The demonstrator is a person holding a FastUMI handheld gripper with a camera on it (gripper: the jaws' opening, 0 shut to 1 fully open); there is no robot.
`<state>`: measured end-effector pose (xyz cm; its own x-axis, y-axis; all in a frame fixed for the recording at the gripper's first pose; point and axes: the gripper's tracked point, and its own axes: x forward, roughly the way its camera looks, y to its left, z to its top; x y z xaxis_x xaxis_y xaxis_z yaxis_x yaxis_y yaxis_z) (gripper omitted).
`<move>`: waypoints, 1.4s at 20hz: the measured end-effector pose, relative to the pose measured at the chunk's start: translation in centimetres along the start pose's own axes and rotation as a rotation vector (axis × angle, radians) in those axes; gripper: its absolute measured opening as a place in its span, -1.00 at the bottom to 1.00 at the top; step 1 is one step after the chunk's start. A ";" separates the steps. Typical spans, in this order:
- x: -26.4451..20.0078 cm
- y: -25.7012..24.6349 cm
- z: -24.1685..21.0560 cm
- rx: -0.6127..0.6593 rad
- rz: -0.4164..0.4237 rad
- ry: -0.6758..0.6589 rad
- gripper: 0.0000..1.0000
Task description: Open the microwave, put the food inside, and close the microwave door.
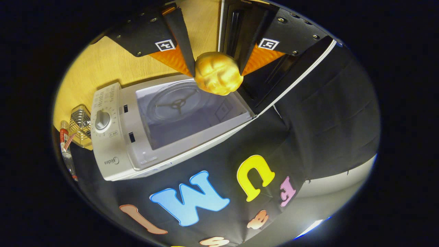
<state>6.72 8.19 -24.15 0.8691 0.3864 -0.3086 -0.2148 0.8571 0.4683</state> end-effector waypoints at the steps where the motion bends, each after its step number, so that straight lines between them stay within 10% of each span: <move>1: 1.3 -0.3 0.0 0.024 -0.008 0.003 0.46; 9: 9.1 -5.1 0.5 0.088 -0.215 -0.057 0.46; 22: 15.0 -8.1 -0.3 0.169 -0.306 -0.079 0.46; 28: 13.8 -8.4 1.0 0.083 -0.335 -0.106 0.94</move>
<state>20.93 5.95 -31.56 0.9276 0.0478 -0.3706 0.1227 0.8979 0.4228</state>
